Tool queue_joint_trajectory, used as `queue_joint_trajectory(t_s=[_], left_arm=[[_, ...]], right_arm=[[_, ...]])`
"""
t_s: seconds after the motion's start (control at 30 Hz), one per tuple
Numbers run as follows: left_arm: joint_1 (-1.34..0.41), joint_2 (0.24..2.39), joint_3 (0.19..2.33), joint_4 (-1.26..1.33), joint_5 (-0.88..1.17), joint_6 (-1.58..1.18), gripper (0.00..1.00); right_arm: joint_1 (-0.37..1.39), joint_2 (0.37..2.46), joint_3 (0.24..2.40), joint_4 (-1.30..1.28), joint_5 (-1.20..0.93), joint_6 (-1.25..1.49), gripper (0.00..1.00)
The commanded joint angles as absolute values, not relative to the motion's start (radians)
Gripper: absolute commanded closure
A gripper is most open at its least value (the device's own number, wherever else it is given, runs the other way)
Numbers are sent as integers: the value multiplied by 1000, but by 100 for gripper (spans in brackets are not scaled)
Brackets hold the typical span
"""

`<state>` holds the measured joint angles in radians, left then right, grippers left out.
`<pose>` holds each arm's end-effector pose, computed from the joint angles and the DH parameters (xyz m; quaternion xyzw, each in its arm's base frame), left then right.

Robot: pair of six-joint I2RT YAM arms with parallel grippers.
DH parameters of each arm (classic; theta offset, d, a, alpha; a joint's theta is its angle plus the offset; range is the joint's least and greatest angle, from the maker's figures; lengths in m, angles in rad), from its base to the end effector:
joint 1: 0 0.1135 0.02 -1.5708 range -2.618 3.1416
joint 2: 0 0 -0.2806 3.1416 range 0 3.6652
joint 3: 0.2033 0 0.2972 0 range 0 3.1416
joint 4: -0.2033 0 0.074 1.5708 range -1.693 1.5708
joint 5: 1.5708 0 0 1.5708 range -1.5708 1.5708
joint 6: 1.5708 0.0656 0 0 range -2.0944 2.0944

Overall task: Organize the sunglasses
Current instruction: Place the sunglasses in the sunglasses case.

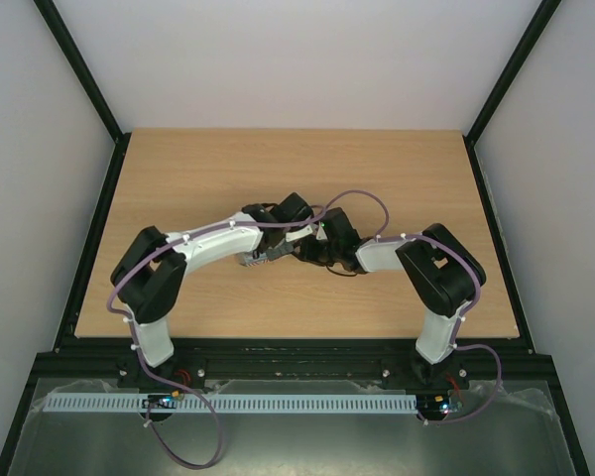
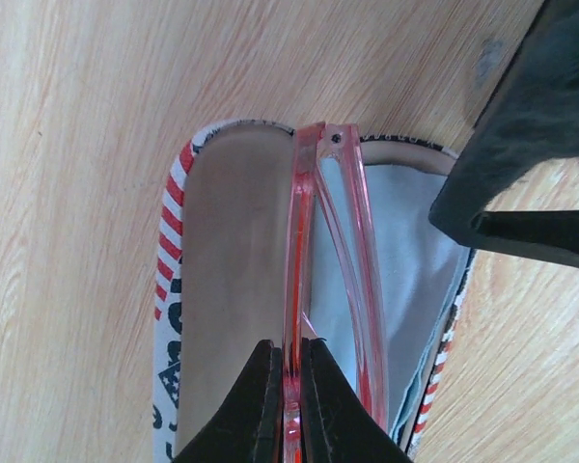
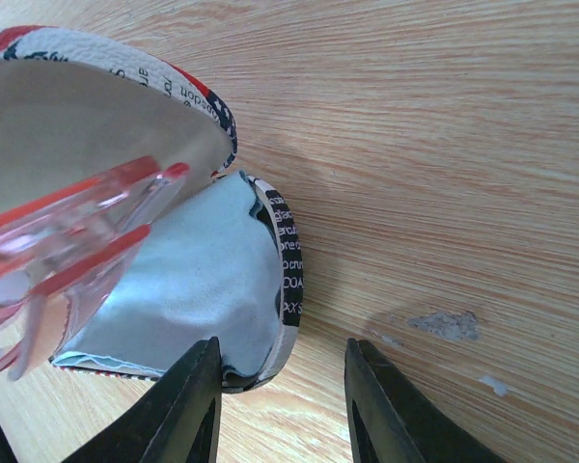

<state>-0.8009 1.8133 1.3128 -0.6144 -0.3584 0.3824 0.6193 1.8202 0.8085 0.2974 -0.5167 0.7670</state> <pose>0.3166 -0.2936 0.1773 0.5012 0.8181 0.1236 0.2536 0.3016 0.2548 0.0846 -0.0409 0.8849 0.4353 0.1603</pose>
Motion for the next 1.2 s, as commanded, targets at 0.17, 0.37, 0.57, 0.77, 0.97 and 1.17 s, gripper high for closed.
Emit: queue_joint_trajectory(t_s=[0.17, 0.37, 0.57, 0.77, 0.97, 1.17], left_arm=[[-769, 1841, 1288, -596, -354, 418, 98], [-765, 1851, 1283, -577, -329, 425, 98], [-766, 1807, 1242, -541, -298, 435, 98], [-766, 1794, 1200, -506, -307, 492, 98], [-767, 1771, 1187, -505, -273, 546, 98], [-769, 1741, 1175, -502, -252, 545, 98]], right_arm=[[614, 1799, 801, 278, -509, 764, 65], [614, 1799, 798, 287, -512, 768, 65], [613, 1798, 799, 285, -512, 770, 65], [614, 1804, 799, 288, -513, 773, 65], [613, 1808, 800, 292, -515, 775, 65], [612, 1812, 801, 302, -524, 783, 65]])
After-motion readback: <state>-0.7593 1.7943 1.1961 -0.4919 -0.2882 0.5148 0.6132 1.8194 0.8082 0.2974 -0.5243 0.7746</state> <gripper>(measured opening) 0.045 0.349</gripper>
